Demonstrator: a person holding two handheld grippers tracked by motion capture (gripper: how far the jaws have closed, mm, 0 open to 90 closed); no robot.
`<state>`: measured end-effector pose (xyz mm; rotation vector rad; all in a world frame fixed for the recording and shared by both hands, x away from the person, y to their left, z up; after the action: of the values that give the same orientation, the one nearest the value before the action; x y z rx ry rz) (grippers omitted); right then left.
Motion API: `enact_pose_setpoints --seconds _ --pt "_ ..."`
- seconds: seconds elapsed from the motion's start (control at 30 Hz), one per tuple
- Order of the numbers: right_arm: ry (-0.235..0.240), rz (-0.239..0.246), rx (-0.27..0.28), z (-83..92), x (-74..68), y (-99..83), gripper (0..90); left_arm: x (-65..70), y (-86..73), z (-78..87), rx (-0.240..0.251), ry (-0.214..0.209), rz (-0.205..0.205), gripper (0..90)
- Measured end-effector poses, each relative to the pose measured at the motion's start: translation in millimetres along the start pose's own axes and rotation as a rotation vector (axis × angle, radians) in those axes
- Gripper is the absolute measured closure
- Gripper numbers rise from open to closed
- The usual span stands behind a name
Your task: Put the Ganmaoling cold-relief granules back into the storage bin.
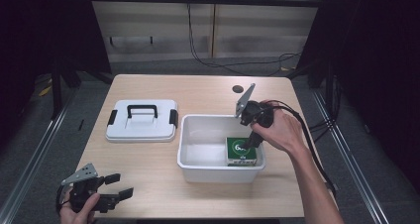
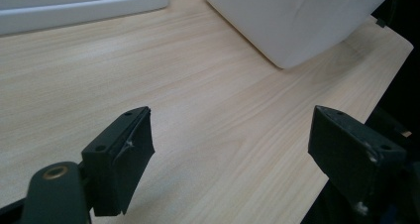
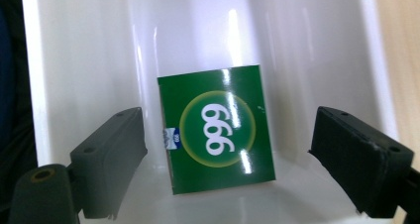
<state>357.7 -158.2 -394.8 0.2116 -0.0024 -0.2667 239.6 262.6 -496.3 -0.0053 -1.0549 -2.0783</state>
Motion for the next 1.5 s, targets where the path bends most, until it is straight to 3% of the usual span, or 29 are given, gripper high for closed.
enact_pose_setpoints --seconds 0.1,0.2,0.33,0.5,0.6,0.87,1.0,1.13,1.43,1.5 --pt "0.028 0.001 0.054 1.8 -2.2 -3.5 13.3 -0.5 -0.1 -0.3 -0.002 -0.001 0.002 17.5" --pt "-0.005 -0.007 0.081 3.8 -4.3 -7.2 13.7 -0.3 -0.1 -0.3 -0.002 -0.001 0.002 17.5" --pt "-0.039 -0.03 0.211 11.0 -4.3 -14.0 14.4 -0.5 -0.1 -0.2 -0.001 0.0 0.002 17.5" --pt "-0.114 -0.093 0.359 24.2 -4.3 -31.4 15.3 -0.2 -0.1 -0.4 -0.002 -0.001 0.002 17.5" --pt "-0.116 -0.109 0.42 29.9 -8.4 -40.1 15.2 -0.2 -0.1 0.1 0.0 0.0 0.001 17.5" --pt "-0.173 -0.209 0.502 32.2 -16.0 -78.5 15.1 -0.2 0.3 -0.6 -0.003 0.002 0.0 17.5" --pt "-0.192 -0.25 0.508 27.5 -17.5 -96.7 15.0 -0.4 0.3 -0.3 0.0 0.001 0.002 17.5" --pt "-0.148 -0.3 0.541 23.2 -20.5 -115.6 14.9 -0.1 -0.3 -0.6 -0.002 -0.001 0.006 17.5" --pt "-0.152 -0.412 0.559 9.1 -29.5 -156.7 14.3 -0.8 -0.7 -1.2 -0.007 0.007 0.011 17.5" --pt "-0.174 -0.436 0.579 7.3 -30.9 -163.9 13.9 -0.6 0.1 -1.0 -0.004 0.006 0.01 17.5"
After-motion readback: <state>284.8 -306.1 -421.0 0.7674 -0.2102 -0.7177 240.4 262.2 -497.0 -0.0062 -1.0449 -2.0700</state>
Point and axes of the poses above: each handheld gripper's, and its own axes: z roughly backward along the jaws, y roughly out of its top, x roughly to its right, the point moved 5 cm from there along -z, roughly forward along the jaws, and after that the axes turned 9 degrees about -x, right-handed, at the moved point
